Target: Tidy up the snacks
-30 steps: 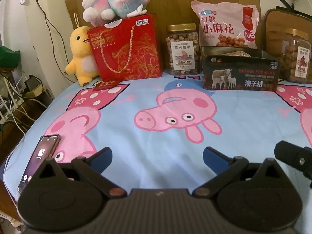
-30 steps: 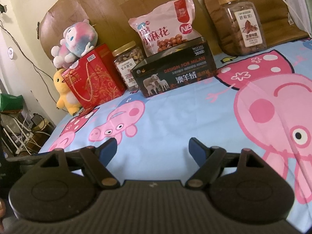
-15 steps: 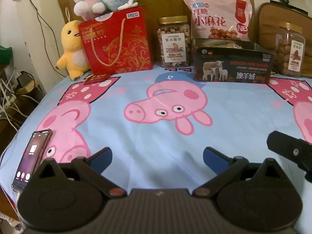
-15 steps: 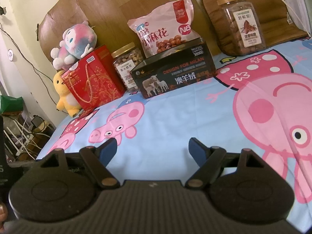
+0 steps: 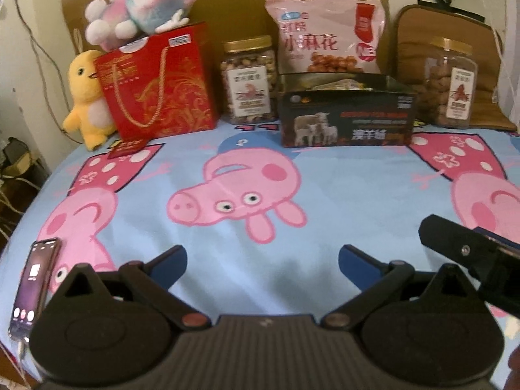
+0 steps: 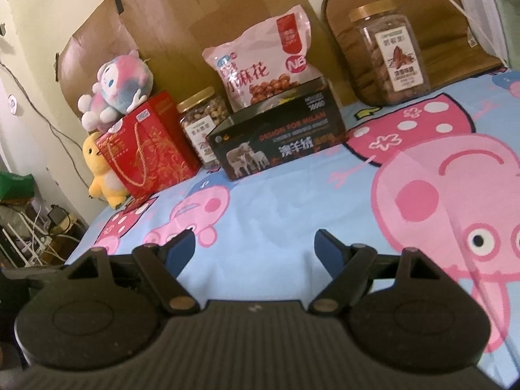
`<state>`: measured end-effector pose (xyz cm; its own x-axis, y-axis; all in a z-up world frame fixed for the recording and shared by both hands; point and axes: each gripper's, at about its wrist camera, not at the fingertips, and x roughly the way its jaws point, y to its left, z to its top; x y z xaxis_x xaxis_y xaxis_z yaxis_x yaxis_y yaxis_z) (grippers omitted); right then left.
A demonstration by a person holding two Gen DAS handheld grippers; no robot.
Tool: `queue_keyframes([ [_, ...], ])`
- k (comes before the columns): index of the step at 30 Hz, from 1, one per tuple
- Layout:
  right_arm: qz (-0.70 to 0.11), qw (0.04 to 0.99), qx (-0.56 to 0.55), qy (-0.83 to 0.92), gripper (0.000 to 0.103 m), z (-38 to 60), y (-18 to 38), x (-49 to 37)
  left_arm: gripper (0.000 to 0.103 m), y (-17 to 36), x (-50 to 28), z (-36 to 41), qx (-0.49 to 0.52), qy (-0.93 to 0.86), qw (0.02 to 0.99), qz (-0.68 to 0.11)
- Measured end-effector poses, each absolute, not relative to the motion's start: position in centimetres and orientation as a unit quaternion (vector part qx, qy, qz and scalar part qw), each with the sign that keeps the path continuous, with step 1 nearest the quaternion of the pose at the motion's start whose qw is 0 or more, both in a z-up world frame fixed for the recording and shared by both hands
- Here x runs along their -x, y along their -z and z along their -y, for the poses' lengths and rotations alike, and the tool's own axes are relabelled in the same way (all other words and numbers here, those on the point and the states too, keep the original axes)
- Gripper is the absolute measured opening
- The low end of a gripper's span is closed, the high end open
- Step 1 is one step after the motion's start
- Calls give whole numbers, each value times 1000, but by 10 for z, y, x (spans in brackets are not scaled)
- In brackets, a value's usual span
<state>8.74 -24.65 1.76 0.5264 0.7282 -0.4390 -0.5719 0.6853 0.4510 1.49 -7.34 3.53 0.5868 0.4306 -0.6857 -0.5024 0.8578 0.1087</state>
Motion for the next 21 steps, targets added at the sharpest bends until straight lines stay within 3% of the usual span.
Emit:
queue_keyframes([
  [21, -283, 882, -137, -351, 83, 271, -30, -107, 103, -44, -40, 82, 37, -261, 888, -378],
])
